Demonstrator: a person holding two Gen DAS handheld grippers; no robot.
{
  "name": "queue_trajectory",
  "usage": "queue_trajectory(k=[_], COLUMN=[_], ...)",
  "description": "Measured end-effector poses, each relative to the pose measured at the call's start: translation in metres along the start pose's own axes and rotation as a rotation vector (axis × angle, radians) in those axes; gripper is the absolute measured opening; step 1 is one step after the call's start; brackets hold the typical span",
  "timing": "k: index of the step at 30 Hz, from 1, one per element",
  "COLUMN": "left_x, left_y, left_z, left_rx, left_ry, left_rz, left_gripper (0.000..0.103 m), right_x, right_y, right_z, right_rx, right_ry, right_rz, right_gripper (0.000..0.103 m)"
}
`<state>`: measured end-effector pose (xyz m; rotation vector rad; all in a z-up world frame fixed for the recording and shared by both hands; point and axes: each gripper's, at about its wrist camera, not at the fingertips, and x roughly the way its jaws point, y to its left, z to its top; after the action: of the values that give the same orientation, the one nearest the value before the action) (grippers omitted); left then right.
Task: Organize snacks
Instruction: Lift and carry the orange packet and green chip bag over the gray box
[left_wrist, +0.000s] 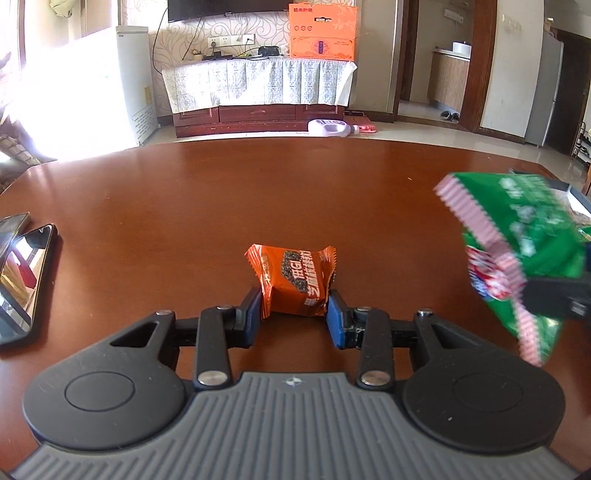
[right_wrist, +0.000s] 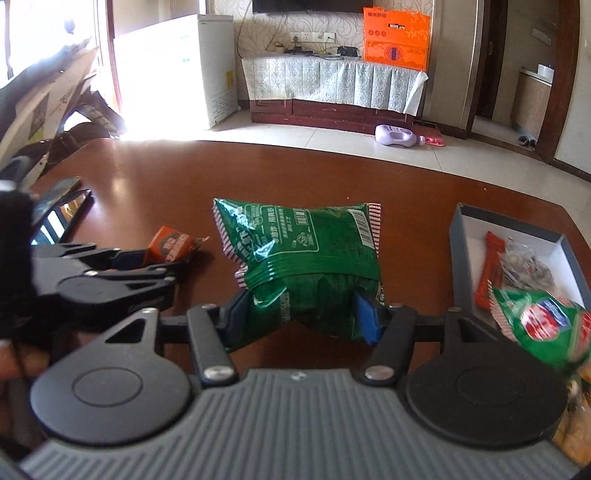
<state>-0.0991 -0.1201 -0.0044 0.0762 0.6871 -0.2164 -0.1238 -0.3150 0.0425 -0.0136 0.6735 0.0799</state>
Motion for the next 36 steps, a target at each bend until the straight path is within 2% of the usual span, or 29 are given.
queue_trajectory(k=[8, 11, 20, 28, 36], left_x=[-0.02, -0.025, -0.055, -0.068, -0.055], left_y=[-0.04, -0.059, -0.115, -0.167, -0.216], left_z=[-0.018, -0.019, 0.009, 0.041, 0.072], left_rx=[0.034, 0.064, 0.088, 0.139, 0.205], left_ry=[-0.001, -0.013, -0.088, -0.128, -0.153], left_rz=[-0.025, -0.013, -0.04, -0.089, -0.131], left_gripper=[0.042, 0.041, 0.041, 0.041, 0.041], right_x=[-0.06, -0.079, -0.113, -0.127, -0.132], right_y=[-0.029, -0.04, -0.069, -0.092, -0.116], right_z=[-0.023, -0.031, -0.033, -0.042, -0.061], right_rx=[0.004, 0.018, 0.056, 0.063, 0.067], right_ry=[-0.078, -0.128, -0.285, -0.321, -0.304], right_rz=[0.007, -0.003, -0.045, -0.092, -0.148], right_gripper=[0.061, 0.061, 0.06, 0.06, 0.059])
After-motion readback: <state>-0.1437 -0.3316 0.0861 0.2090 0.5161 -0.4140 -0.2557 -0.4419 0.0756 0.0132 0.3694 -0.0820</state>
